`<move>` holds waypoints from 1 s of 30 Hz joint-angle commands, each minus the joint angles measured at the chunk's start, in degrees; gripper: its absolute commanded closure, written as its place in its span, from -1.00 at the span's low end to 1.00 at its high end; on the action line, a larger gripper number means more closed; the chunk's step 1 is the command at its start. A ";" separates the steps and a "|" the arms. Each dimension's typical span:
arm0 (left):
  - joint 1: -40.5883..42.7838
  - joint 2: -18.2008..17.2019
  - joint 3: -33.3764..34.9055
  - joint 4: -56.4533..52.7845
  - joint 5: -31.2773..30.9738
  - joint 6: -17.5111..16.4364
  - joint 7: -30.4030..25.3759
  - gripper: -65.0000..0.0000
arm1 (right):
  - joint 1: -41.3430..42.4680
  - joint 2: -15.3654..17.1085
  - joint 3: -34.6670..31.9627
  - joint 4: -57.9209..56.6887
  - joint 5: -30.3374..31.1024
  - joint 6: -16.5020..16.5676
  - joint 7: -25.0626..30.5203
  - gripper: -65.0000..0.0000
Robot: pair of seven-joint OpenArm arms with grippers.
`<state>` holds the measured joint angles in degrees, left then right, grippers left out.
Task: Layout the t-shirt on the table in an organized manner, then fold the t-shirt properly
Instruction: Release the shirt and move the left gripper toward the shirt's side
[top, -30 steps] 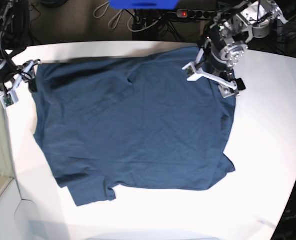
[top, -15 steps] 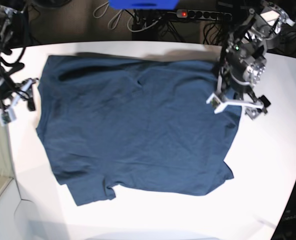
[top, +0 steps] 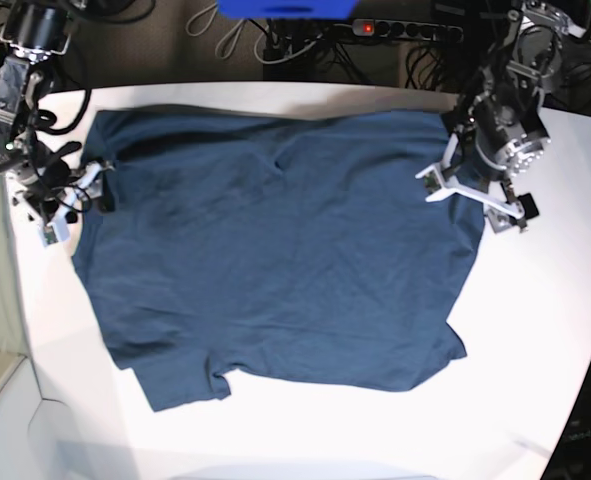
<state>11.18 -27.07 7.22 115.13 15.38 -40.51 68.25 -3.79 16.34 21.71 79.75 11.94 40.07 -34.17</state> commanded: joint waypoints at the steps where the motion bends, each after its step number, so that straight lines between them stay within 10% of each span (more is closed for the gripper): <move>1: -1.29 -0.67 -1.47 0.96 1.28 0.51 -0.25 -0.76 | 0.32 1.02 -0.13 -0.84 0.49 -0.07 2.31 -0.31; 7: -7.62 0.74 -15.44 -0.27 0.84 0.51 -0.86 -0.76 | 1.99 2.17 -0.13 -7.17 -3.37 -0.07 7.23 -0.31; 20: -30.39 22.45 -29.77 -21.29 0.84 0.51 -3.15 -0.71 | 2.96 3.13 -0.31 -8.14 -3.37 -0.07 7.23 -0.31; 23: -33.20 25.09 -32.15 -28.49 0.84 0.51 -9.57 -0.23 | 3.04 3.40 -0.40 -8.14 -3.37 -0.07 7.23 -0.31; 27: -37.51 26.67 -34.61 -37.02 0.84 0.51 -16.78 0.93 | 3.04 3.49 -0.22 -8.14 -3.46 -0.07 7.23 -0.31; 30: -41.29 27.82 -37.86 -43.79 0.76 8.03 -22.05 0.95 | 2.96 3.49 -0.40 -8.23 -3.55 -0.07 7.32 -0.31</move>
<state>-28.42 0.99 -30.70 70.54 16.95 -32.10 47.13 -1.15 18.96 21.19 71.22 8.84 40.03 -25.98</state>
